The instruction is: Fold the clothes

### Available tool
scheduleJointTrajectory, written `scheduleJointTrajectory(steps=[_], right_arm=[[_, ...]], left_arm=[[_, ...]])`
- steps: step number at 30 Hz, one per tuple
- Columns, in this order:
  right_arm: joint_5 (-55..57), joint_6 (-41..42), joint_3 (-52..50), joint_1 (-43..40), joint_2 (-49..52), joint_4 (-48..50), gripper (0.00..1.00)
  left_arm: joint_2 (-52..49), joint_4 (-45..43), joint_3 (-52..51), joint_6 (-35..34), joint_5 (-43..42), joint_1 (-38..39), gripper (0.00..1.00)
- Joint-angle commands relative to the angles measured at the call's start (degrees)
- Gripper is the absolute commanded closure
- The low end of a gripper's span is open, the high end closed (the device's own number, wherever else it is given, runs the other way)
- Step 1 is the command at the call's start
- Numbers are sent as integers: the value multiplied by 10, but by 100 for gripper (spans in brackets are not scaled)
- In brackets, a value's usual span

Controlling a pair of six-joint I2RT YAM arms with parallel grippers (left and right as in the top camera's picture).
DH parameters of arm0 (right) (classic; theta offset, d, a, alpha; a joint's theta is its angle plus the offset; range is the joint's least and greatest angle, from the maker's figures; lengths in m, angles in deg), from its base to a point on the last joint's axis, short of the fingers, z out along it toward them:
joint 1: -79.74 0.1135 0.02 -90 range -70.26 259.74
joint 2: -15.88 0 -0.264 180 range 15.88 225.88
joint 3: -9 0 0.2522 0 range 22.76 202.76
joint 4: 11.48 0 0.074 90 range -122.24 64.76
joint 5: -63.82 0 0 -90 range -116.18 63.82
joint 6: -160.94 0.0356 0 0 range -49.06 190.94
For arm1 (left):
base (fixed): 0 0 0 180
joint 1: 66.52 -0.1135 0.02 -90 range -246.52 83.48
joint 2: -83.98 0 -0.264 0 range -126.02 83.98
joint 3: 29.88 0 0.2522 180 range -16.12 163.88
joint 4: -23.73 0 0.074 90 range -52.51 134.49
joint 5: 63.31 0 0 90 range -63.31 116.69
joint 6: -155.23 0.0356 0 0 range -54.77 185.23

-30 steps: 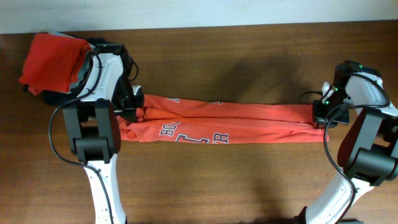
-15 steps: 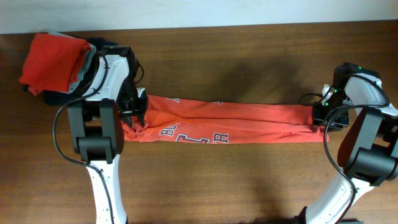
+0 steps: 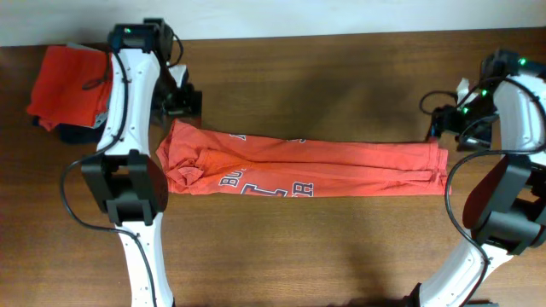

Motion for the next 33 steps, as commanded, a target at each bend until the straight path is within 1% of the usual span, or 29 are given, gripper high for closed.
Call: scheduleJointTrajectory(steps=[1, 3, 4, 5, 7, 9, 11, 12, 13, 14, 17, 19, 24, 28, 33], right_arm=[[-82, -7, 13, 10, -5, -8, 26], [-108, -38, 4, 25, -5, -6, 37], [-118, -55, 0, 32, -5, -7, 41], [-122, -76, -5, 43, -5, -6, 42], [-119, -114, -17, 63, -5, -1, 42], [-109, -137, -32, 81, -5, 16, 41], [-96, -138, -54, 98, -5, 49, 44], [-96, -138, -67, 105, -5, 69, 48], [-98, -138, -82, 112, -5, 93, 53], [-104, -138, -96, 120, -5, 113, 55], [-130, -143, -140, 148, -5, 171, 57], [-146, -162, -166, 170, -5, 202, 59], [-145, -164, -208, 221, -5, 268, 59], [-145, -163, -222, 252, -5, 280, 59], [-139, -163, -223, 272, -5, 231, 60]], left_arm=[[7, 3, 1, 7, -17, 11, 21], [7, 3, -18, 7, -17, 16, 40], [7, 3, -31, 7, -17, 19, 46], [7, 3, -45, 7, -17, 20, 49], [7, 0, -73, 7, -17, 21, 49], [7, -9, -99, 7, -17, 21, 35], [7, -20, -120, 7, -17, 21, 31], [7, -27, -127, 7, -17, 21, 30], [7, -32, -130, 7, -17, 21, 29], [7, -37, -133, 7, -17, 21, 29], [7, -53, -134, 7, -17, 21, 29], [7, -61, -134, 7, -17, 21, 29], [7, -77, -134, 7, -17, 21, 29], [7, -83, -134, 7, -17, 21, 29], [7, -85, -134, 7, -17, 21, 28]])
